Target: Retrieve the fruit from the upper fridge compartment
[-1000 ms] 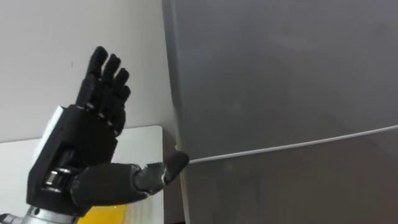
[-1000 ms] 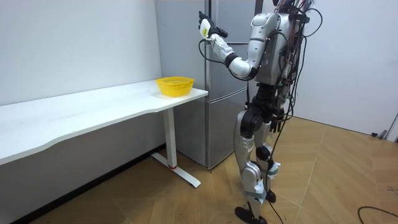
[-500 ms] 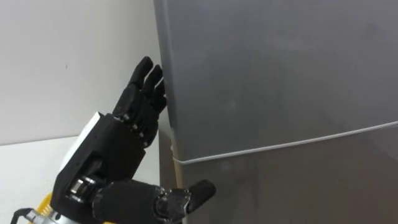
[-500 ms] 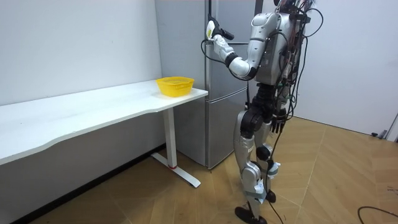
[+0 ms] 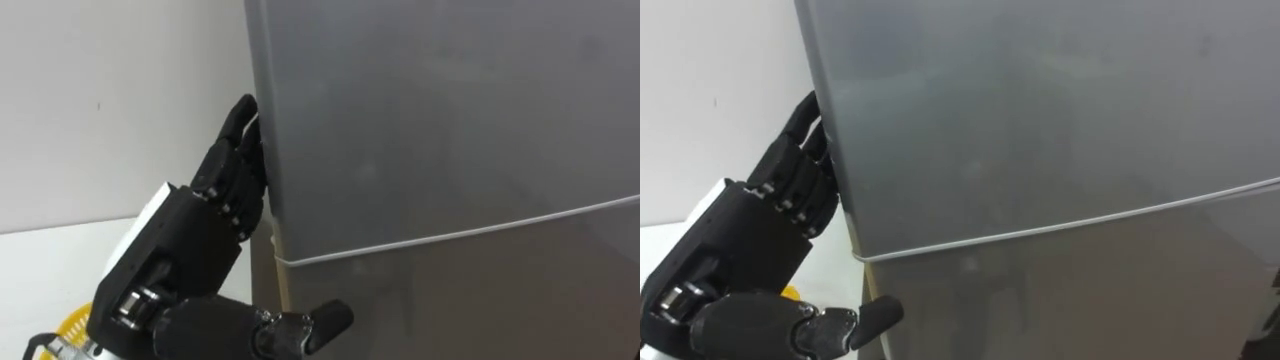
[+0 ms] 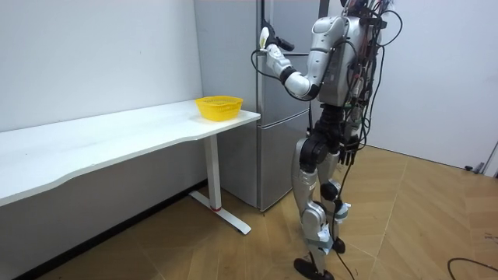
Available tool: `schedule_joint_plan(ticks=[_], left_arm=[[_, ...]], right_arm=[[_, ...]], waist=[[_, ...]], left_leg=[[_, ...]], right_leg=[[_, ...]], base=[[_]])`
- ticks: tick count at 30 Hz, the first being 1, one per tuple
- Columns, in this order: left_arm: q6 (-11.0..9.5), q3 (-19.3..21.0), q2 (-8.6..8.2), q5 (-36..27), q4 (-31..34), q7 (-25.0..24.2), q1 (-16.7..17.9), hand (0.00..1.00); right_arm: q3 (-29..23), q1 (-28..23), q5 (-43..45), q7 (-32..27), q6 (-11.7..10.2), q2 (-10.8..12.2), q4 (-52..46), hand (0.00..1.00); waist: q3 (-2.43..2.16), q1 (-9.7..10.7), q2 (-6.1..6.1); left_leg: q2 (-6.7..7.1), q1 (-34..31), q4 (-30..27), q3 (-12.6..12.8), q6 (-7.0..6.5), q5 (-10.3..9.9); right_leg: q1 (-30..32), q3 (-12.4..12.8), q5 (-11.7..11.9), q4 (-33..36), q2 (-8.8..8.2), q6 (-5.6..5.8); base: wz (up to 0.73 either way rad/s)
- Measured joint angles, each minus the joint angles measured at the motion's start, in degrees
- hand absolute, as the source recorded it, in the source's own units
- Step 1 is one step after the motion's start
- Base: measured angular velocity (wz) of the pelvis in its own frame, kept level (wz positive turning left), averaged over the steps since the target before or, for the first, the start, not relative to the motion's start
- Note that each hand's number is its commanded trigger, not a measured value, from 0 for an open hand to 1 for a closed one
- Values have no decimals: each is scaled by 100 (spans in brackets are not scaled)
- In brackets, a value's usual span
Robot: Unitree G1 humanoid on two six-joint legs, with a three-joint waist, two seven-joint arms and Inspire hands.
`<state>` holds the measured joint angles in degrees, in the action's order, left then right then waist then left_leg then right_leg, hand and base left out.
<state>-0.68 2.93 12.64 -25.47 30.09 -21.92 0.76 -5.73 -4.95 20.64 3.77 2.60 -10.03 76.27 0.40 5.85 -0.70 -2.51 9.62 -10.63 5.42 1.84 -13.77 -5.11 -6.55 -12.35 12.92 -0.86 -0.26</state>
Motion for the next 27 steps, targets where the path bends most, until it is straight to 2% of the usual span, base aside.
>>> schedule_joint_plan(ticks=[1,2,4,6,7,12,14,16,17,18,19,20,27], left_arm=[[3,0,0,0,0,-5,0,69],[17,2,0,0,0,1,0,87],[25,46,-9,0,-8,92,0,93],[26,139,-32,0,-19,151,0,94],[26,141,-37,-24,-19,165,0,100],[25,144,-54,-197,-19,254,0,100],[26,97,-26,-263,-22,134,13,100],[27,84,-35,-266,-90,189,14,88],[36,78,-12,-266,-137,165,15,70],[47,47,-7,-265,-150,134,15,36],[64,7,-22,-268,-152,103,15,9],[68,7,-20,-267,-154,72,15,0],[71,-22,-21,-319,-154,-147,15,0]], right_arm=[[0,0,1,0,0,0,0,0],[0,0,1,0,0,-1,0,0],[0,-4,1,0,1,-4,2,0],[0,-5,1,0,1,-3,2,0],[0,-3,1,-1,1,-5,2,0],[0,0,0,-7,-2,-9,2,0],[3,1,2,-5,-2,-7,6,0],[3,17,4,-6,-2,-8,5,0],[3,23,3,-5,-3,-8,5,0],[3,23,4,-5,-1,-8,5,0],[3,26,8,-5,0,-8,5,0],[4,28,5,-1,0,-7,5,0],[35,37,2,13,1,-13,40,0]], waist=[[0,-1,-1],[0,-1,0],[0,-3,0],[-1,-21,-1],[-2,-44,3],[2,-126,23],[13,-142,26],[18,-139,31],[18,-134,29],[18,-135,26],[21,-134,27],[17,-126,15],[9,-129,-50]], left_leg=[[0,2,0,0,0,0],[0,4,0,0,0,0],[0,5,0,0,0,0],[0,3,0,-1,0,0],[0,3,1,-1,0,0],[1,4,4,-2,0,0],[0,13,6,-3,0,0],[0,13,5,-3,0,0],[0,13,4,-3,0,0],[0,10,4,-3,0,0],[1,6,3,0,0,0],[1,7,3,1,0,0],[1,2,5,1,0,0]], right_leg=[[4,5,0,0,0,0],[5,6,0,0,1,0],[5,7,0,0,1,0],[4,4,0,-1,0,0],[3,3,0,-1,-1,0],[-15,0,0,-2,-1,0],[-56,-8,0,-4,-2,0],[-54,-3,2,-10,-1,2],[-55,1,2,-13,0,2],[-55,3,3,-17,0,2],[-36,11,3,-25,1,3],[-18,16,3,-27,3,3],[-1,32,3,-20,4,3]], base=[[0],[0],[0],[0],[0],[0],[4],[2],[0],[0],[0],[0],[0]])
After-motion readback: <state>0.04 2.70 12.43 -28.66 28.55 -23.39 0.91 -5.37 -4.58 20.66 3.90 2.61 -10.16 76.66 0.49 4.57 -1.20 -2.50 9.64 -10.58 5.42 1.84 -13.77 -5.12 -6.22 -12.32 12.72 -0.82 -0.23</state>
